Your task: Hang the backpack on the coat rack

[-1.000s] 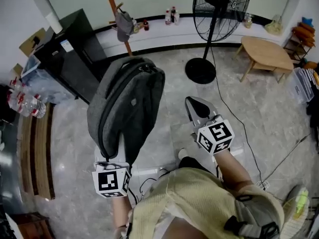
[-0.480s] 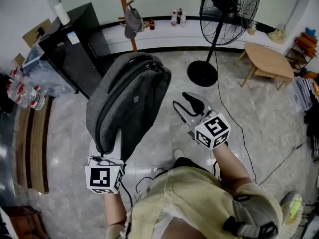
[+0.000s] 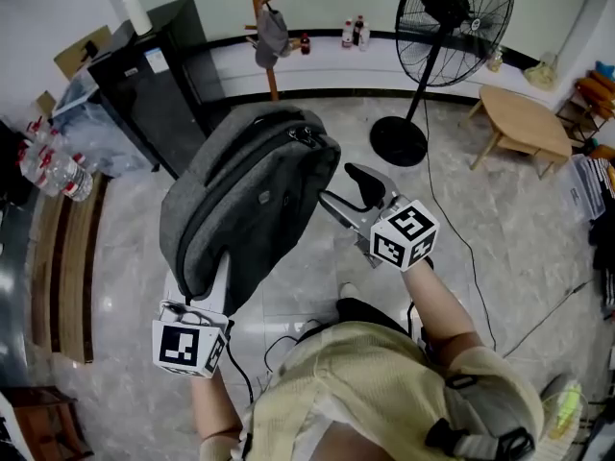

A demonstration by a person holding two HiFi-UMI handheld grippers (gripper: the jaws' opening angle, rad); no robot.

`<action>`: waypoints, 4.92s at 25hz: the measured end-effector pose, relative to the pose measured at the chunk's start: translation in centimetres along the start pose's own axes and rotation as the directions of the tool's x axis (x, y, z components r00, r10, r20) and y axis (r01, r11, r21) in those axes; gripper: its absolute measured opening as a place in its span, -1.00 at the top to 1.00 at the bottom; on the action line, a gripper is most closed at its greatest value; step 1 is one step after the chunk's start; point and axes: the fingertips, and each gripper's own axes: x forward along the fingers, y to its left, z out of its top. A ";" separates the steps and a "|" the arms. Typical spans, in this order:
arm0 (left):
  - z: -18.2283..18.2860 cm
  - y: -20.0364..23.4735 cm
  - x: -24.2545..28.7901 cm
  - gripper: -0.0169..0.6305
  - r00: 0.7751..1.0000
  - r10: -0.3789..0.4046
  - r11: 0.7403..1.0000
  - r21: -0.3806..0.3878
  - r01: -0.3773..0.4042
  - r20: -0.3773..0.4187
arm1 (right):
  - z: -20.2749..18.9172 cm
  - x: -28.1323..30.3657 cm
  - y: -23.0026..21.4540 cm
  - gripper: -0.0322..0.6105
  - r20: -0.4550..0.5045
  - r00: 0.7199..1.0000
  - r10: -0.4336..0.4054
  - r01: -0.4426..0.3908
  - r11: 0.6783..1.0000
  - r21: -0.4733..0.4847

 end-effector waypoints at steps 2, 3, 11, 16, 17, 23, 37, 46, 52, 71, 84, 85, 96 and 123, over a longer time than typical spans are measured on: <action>0.0 -0.1 -0.8 0.68 1.000 -0.015 1.000 -0.001 0.015 0.004 | 0.0 0.3 0.8 -0.05 0.010 1.000 0.017 -0.017 1.000 0.013; 0.0 0.0 -1.0 0.68 1.000 -0.024 1.000 -0.002 0.024 0.006 | 0.1 0.5 1.2 -0.06 0.018 1.000 0.025 -0.026 1.000 0.018; -2.2 1.1 0.3 0.68 0.998 -0.056 0.995 -0.088 0.055 -0.006 | 0.1 2.1 1.0 0.28 0.053 0.998 0.028 -0.029 0.999 0.015; -4.5 3.5 3.3 0.67 0.999 -0.047 0.984 -0.174 0.042 -0.025 | -0.6 4.5 -0.8 0.42 0.039 0.999 0.037 -0.038 0.999 0.026; -4.7 4.0 3.9 0.67 0.998 -0.044 0.982 -0.187 0.037 -0.033 | -0.7 5.0 -1.1 0.44 0.034 0.999 0.038 -0.039 0.999 0.027; -5.9 7.6 8.1 0.66 0.998 -0.018 0.981 -0.193 0.008 -0.053 | -0.7 8.0 -3.6 0.56 0.008 0.999 0.047 -0.047 0.998 0.037; -7.1 12.5 18.0 0.64 0.987 0.059 0.968 -0.233 -0.094 -0.151 | -0.1 13.9 -10.6 0.66 -0.032 0.999 0.033 -0.031 0.998 0.050; -7.9 13.0 22.8 0.63 0.978 0.079 0.956 -0.262 -0.130 -0.195 | 0.2 15.1 -14.4 0.68 -0.020 1.000 0.006 -0.005 0.999 0.044; -7.8 13.0 24.9 0.63 0.976 0.085 0.960 -0.246 -0.133 -0.199 | 0.7 15.1 -15.8 0.69 -0.004 1.000 -0.020 0.020 0.999 0.044; -9.8 21.7 35.8 0.61 0.974 0.028 0.972 -0.223 -0.079 -0.224 | 1.1 23.9 -20.8 0.70 -0.047 0.979 -0.198 0.198 0.980 0.012; -12.7 27.9 43.7 0.61 0.957 -0.095 0.960 -0.280 0.014 -0.275 | -0.4 31.6 -25.2 0.70 -0.140 0.941 -0.307 0.314 0.949 0.032; -12.9 28.4 44.2 0.61 0.955 -0.100 0.960 -0.281 0.019 -0.279 | -0.5 32.1 -25.5 0.70 -0.147 0.938 -0.313 0.321 0.947 0.034; -15.2 33.1 49.5 0.61 0.934 -0.157 0.954 -0.293 0.060 -0.321 | -1.9 38.0 -28.1 0.70 -0.214 0.903 -0.372 0.392 0.918 0.056; -19.8 37.0 56.3 0.61 0.883 -0.288 0.928 -0.336 0.162 -0.370 | -5.3 43.2 -31.0 0.70 -0.298 0.835 -0.463 0.504 0.860 0.076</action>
